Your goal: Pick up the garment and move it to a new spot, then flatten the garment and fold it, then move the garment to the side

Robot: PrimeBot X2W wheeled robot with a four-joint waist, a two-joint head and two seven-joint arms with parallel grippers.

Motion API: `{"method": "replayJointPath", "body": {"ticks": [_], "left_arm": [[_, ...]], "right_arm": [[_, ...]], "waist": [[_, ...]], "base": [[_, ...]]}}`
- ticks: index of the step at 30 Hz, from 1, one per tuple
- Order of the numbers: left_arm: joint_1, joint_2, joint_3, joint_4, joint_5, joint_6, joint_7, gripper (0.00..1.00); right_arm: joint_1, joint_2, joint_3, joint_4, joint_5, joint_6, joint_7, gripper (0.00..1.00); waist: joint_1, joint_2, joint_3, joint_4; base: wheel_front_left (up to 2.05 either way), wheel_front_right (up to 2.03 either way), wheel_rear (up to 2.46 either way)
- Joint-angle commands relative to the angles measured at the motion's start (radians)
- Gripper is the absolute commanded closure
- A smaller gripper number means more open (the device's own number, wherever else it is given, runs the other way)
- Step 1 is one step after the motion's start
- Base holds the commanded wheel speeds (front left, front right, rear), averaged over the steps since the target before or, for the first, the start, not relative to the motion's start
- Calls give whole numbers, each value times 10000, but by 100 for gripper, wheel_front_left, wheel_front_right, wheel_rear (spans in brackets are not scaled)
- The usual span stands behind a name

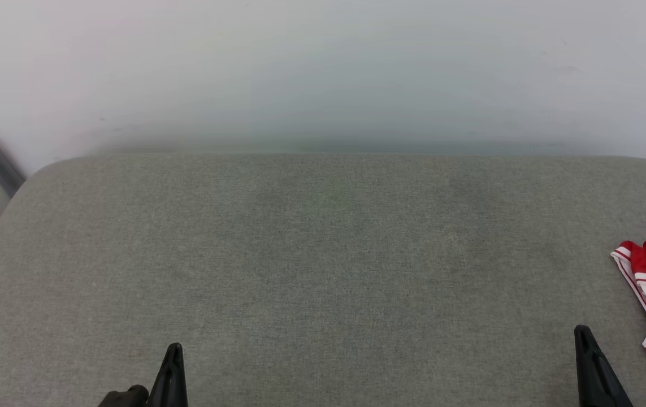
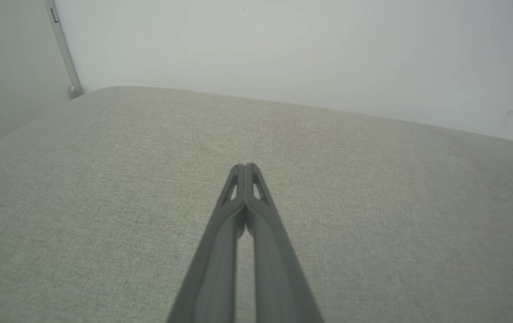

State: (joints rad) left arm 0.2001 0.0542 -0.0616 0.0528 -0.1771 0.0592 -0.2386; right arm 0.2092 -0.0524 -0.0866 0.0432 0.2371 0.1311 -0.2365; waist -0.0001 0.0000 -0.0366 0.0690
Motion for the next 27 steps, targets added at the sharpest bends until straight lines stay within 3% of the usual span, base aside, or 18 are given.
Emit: {"method": "replayJointPath", "body": {"ticks": [1, 27], "left_arm": [[-276, 88, 29, -79, -620, -88, 90, 100], [-1268, 302, 258, 647, -5456, -716, 956, 100]], "right_arm": [[-294, -56, 10, -51, 605, 0, 104, 100], [-1279, -171, 87, 621, 5104, -2, 1092, 100]], "waist": [[1, 0, 6, -12], [1, 0, 92, -162]], "base": [[0, 0, 0], [0, 0, 0]]}}
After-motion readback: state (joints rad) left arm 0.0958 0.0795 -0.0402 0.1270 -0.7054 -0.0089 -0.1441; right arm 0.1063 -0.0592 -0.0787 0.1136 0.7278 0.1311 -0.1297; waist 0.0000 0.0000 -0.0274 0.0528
